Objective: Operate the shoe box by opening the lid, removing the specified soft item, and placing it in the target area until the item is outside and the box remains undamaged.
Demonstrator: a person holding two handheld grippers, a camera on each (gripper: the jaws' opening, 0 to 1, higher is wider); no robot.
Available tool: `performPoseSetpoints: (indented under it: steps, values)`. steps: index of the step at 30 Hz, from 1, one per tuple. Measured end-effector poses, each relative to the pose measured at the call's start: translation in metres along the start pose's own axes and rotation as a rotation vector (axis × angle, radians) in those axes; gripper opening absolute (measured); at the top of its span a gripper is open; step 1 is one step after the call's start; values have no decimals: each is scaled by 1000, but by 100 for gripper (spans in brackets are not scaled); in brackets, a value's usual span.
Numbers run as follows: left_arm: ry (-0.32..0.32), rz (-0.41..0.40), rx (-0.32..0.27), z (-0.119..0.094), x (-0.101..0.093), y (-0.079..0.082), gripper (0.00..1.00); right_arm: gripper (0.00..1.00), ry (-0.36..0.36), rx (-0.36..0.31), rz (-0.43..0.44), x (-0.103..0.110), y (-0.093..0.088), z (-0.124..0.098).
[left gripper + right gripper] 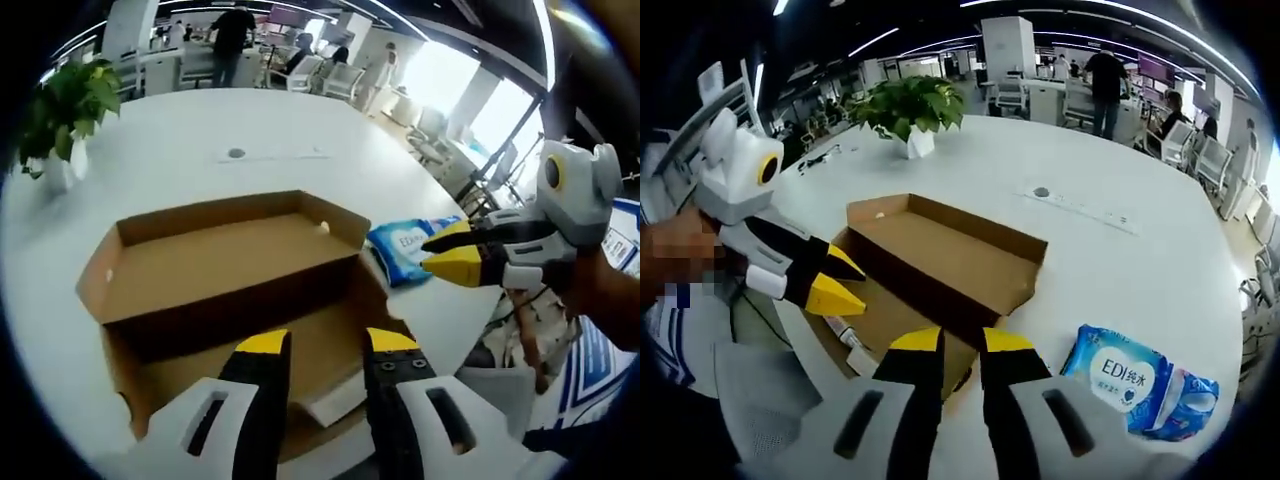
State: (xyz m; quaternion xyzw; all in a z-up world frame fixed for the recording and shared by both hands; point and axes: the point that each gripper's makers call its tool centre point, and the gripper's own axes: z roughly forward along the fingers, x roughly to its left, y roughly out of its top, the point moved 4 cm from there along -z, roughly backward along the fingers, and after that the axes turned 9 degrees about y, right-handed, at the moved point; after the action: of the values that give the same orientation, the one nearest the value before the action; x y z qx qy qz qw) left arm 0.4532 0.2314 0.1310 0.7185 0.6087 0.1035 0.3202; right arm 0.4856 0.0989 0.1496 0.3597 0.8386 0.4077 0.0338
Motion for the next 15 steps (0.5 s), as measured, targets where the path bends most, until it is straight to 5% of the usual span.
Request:
performPoseSetpoints:
  steps: [12, 15]
  values:
    - [1, -10, 27, -3, 23, -10, 28, 12, 64, 85, -40, 15, -3, 23]
    - [-69, -2, 37, -3, 18, -14, 27, 10, 112, 158, -68, 17, -12, 28]
